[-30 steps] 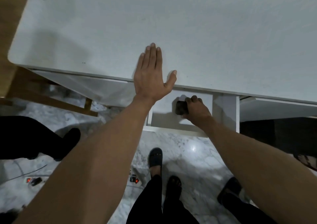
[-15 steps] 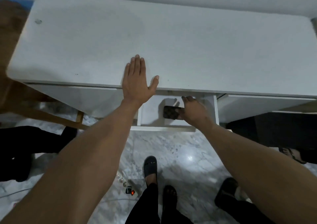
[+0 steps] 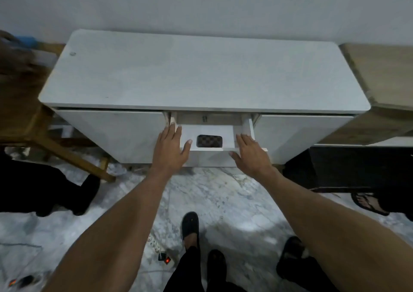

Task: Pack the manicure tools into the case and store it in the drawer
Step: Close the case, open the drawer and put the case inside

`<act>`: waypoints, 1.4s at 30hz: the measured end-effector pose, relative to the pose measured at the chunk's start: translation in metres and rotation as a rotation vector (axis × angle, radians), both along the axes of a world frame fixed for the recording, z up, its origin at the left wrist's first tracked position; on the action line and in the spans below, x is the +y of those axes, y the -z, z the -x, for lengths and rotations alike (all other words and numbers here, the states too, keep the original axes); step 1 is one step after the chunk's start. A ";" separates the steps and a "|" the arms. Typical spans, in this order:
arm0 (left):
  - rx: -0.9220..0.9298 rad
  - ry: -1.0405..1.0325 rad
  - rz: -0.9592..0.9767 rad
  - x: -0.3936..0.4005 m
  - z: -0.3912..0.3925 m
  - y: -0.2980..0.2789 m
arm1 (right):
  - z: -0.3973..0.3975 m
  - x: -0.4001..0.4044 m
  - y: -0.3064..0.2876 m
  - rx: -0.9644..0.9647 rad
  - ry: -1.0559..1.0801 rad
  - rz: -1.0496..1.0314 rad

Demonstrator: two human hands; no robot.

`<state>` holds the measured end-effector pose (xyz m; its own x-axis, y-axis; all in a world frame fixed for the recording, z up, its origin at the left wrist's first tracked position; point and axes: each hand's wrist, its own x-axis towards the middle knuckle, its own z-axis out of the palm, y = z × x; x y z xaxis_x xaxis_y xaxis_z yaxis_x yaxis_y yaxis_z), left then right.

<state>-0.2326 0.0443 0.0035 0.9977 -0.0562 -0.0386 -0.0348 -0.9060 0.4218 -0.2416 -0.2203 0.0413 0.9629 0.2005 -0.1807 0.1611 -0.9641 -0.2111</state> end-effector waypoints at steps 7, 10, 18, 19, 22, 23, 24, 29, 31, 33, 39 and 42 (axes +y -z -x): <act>0.101 0.016 -0.032 -0.013 0.053 0.020 | 0.040 -0.004 0.027 0.115 -0.016 0.049; 0.118 0.022 -0.055 -0.014 0.059 0.029 | 0.043 -0.004 0.034 0.110 -0.018 0.084; 0.099 0.024 -0.062 -0.013 0.042 0.038 | 0.027 -0.001 0.043 0.102 0.024 0.123; 0.098 0.023 -0.054 -0.013 0.037 0.038 | 0.022 0.000 0.043 0.103 0.035 0.112; 0.097 0.017 -0.046 -0.015 0.018 0.038 | 0.001 0.001 0.043 0.104 0.046 0.096; 0.096 0.018 -0.048 -0.015 0.011 0.038 | -0.006 0.001 0.043 0.103 0.047 0.098; 0.090 0.018 -0.044 -0.014 0.003 0.039 | -0.014 0.002 0.043 0.102 0.051 0.100; 0.050 0.029 -0.022 -0.009 -0.032 0.044 | -0.050 0.005 0.044 0.109 0.070 0.087; 0.043 0.037 -0.031 -0.008 -0.048 0.045 | -0.064 0.007 0.045 0.108 0.081 0.081; 0.021 0.042 -0.024 -0.007 -0.062 0.048 | -0.078 0.010 0.046 0.113 0.091 0.071; -0.030 0.014 0.017 -0.010 -0.078 0.059 | -0.103 0.015 0.051 0.098 0.135 0.040; -0.070 0.007 0.045 -0.012 -0.077 0.065 | -0.101 0.019 0.058 0.084 0.158 0.025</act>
<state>-0.1554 0.0324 -0.0615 0.9974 -0.0632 0.0343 -0.0720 -0.8860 0.4580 -0.1409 -0.2014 -0.0164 0.9634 0.0421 -0.2646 -0.0102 -0.9811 -0.1932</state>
